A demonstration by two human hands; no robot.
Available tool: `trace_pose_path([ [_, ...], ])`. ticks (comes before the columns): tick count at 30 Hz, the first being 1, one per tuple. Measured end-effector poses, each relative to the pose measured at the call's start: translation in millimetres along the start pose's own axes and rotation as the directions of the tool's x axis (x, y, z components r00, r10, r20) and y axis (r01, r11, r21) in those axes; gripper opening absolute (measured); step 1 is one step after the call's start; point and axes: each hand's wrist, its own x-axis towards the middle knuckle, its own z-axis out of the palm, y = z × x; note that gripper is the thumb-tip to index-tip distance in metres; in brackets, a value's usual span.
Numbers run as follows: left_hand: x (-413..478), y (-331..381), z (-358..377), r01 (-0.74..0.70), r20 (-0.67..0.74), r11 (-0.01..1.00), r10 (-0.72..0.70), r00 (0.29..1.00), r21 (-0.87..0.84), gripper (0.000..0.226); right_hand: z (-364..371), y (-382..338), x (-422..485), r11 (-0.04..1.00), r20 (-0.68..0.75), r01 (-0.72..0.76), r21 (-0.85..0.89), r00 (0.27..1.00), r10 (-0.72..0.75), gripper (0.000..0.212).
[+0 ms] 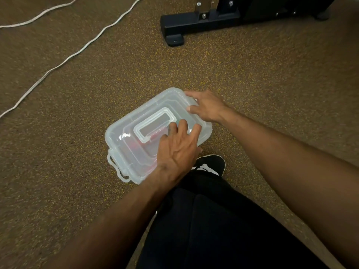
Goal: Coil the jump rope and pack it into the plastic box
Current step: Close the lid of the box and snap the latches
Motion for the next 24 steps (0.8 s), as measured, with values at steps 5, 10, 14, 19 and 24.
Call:
trace_pose_path([
  [5,-4,-11,9,0.051,0.042,0.998,-0.05,0.998,-0.023,0.075,2,4,-10,1.0,0.019,0.01,-0.003,1.0,-0.01,0.056],
  [10,-5,-13,14,-0.01,0.036,0.999,0.008,0.999,0.044,0.067,6,8,-19,0.985,0.026,-0.132,0.114,0.991,0.129,0.049],
  [14,1,-19,12,-0.041,0.035,0.997,0.039,0.999,0.072,0.066,7,1,-15,0.981,0.002,-0.16,0.111,0.987,0.161,0.052],
  [19,8,-15,11,-0.024,0.064,0.996,0.018,0.998,0.082,0.065,2,1,-1,0.984,0.024,-0.154,0.087,0.988,0.152,0.051],
  [24,2,-14,13,-0.007,0.09,0.998,0.001,0.996,0.062,0.076,3,10,-6,0.983,0.007,-0.115,0.144,0.993,0.115,0.043],
])
